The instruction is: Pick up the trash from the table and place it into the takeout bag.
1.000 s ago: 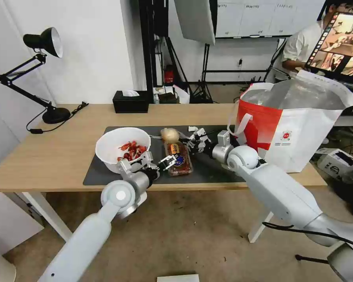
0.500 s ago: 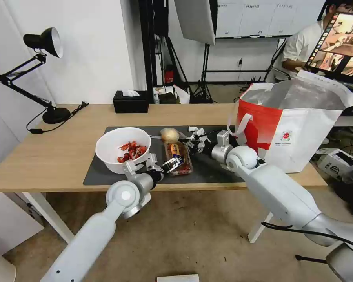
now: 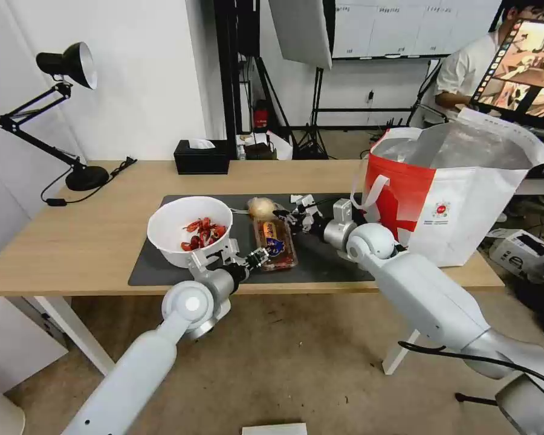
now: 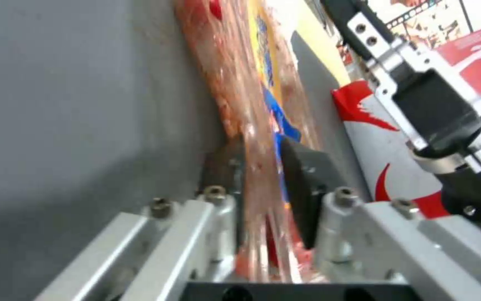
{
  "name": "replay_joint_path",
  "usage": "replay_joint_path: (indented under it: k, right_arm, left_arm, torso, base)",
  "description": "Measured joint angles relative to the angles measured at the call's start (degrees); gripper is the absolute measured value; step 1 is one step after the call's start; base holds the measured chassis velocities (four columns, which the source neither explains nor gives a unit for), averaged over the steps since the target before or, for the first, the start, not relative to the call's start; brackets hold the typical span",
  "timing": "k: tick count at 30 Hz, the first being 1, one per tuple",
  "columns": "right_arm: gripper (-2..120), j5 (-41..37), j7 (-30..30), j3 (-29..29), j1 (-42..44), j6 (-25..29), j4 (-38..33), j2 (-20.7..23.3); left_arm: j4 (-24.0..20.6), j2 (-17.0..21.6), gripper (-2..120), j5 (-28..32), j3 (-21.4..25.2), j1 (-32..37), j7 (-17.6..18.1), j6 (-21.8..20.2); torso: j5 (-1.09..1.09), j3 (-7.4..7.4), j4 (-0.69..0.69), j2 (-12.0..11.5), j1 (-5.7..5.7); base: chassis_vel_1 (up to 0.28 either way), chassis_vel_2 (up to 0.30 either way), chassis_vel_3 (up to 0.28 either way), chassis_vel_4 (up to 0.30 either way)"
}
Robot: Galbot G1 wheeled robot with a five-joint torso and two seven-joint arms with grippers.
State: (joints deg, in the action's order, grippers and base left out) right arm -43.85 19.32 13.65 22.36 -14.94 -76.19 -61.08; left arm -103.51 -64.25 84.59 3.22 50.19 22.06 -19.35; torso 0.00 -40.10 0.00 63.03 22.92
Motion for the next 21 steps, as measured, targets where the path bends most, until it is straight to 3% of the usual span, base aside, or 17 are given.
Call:
replay_joint_path:
  k: [5, 14, 21]
  right_arm:
    - [0, -0.4, 0.0, -0.8, 1.1, 0.0, -0.8, 0.0]
    - [0, -3.5, -1.3, -4.3, 3.9, 1.8, -5.2, 1.3]
    - [0, -6.3, -8.7, -12.7, 11.4, 5.3, -14.0, 5.6]
  left_arm:
    - [-0.7, -0.1, 0, 0.5, 0.7, 0.9, -0.4, 0.4]
    - [-3.0, 0.2, 0, 0.1, 1.1, 1.6, -1.5, 1.6]
    - [-4.9, 0.8, 0, -1.7, 1.7, 0.1, -2.6, 3.2]
  torso:
    - [0.0, 0.0, 0.0, 0.0, 0.0]
    - [0.01, 0.0, 0.01, 0.0, 0.0]
    - [0.02, 0.0, 0.01, 0.0, 0.0]
  base:
    - [0.0, 0.0, 0.0, 0.0]
    - [0.0, 0.0, 0.0, 0.0]
    - [0.0, 0.0, 0.0, 0.0]
